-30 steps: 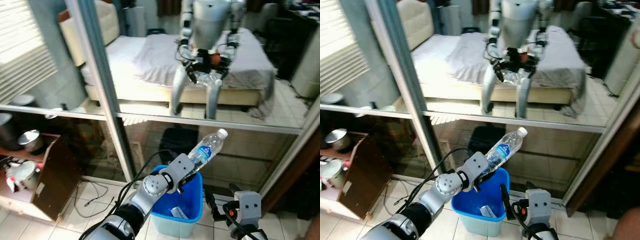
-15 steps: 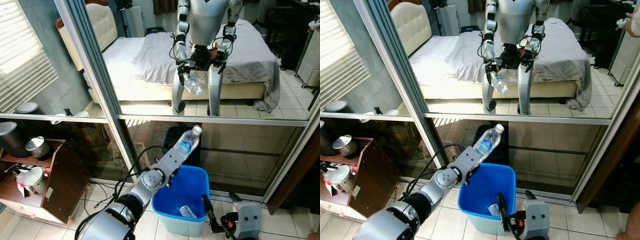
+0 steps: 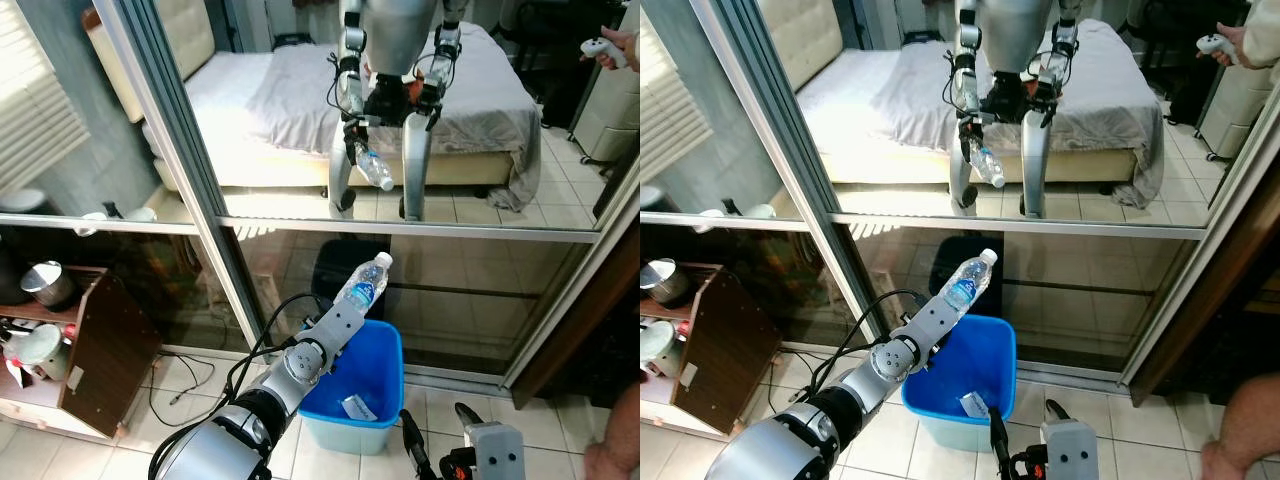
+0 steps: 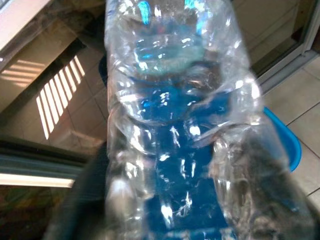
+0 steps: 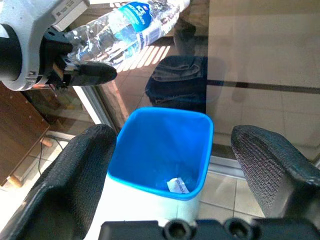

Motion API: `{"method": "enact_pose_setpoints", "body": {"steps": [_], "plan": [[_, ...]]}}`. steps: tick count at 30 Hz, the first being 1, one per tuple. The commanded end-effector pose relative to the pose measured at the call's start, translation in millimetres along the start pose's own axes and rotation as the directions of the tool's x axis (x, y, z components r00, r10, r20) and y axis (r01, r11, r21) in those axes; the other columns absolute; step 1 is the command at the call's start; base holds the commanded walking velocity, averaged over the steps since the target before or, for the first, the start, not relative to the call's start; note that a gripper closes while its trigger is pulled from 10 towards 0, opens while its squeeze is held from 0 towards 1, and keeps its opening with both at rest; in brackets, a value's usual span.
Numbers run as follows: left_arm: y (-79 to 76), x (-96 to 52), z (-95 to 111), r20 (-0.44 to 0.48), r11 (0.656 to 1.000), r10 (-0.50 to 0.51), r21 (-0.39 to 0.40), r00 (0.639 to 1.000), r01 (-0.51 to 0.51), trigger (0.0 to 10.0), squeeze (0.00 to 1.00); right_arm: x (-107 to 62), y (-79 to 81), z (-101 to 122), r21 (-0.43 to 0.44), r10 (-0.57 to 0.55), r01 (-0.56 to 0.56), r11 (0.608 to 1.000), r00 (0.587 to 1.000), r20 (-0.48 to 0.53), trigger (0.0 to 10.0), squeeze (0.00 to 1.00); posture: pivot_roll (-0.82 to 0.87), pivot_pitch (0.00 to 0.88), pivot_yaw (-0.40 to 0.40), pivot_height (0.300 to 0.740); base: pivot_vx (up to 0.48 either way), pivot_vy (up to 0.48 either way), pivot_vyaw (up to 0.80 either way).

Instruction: Clean up the room

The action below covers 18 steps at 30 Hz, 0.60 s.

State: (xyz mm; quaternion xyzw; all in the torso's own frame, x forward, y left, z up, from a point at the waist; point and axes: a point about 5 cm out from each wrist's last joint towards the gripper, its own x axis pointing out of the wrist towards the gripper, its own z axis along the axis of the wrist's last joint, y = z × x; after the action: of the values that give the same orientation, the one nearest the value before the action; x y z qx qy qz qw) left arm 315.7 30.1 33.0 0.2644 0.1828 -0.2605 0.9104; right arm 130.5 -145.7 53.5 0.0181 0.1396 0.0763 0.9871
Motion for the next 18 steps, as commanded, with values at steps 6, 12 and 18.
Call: {"method": "enact_pose_setpoints", "body": {"steps": [6, 12, 18], "plan": [[-89.0, -2.0, 86, 0.2, 0.973, -0.197, -0.082, 0.96, 0.217, 10.0, 1.0, -7.6, 14.5, 0, 0.016, 0.025, -0.024, 1.0, 1.0, -0.015, 10.0, 0.0, -0.32, 0.122, 0.137, 0.74, 0.0, 0.0, 0.0], [-91.2, -3.1, 85, 0.22, 0.958, -0.229, -0.124, 0.948, 0.26, 10.0, 1.0, -7.3, 15.0, 1, 0.019, 0.025, -0.025, 1.0, 0.999, -0.02, 10.0, 0.0, -0.31, 0.117, 0.135, 0.74, 0.0, 0.0, 0.0], [-45.1, -3.7, 40, 0.266, 0.923, -0.159, -0.303, 0.951, 0.239, 10.0, 0.0, 8.2, -1.5, 7, 0.014, 0.022, -0.022, 1.0, 1.0, 0.007, 10.0, 0.0, -0.2, 0.082, 0.086, 0.74, 0.0, 0.0, 0.0]]}}
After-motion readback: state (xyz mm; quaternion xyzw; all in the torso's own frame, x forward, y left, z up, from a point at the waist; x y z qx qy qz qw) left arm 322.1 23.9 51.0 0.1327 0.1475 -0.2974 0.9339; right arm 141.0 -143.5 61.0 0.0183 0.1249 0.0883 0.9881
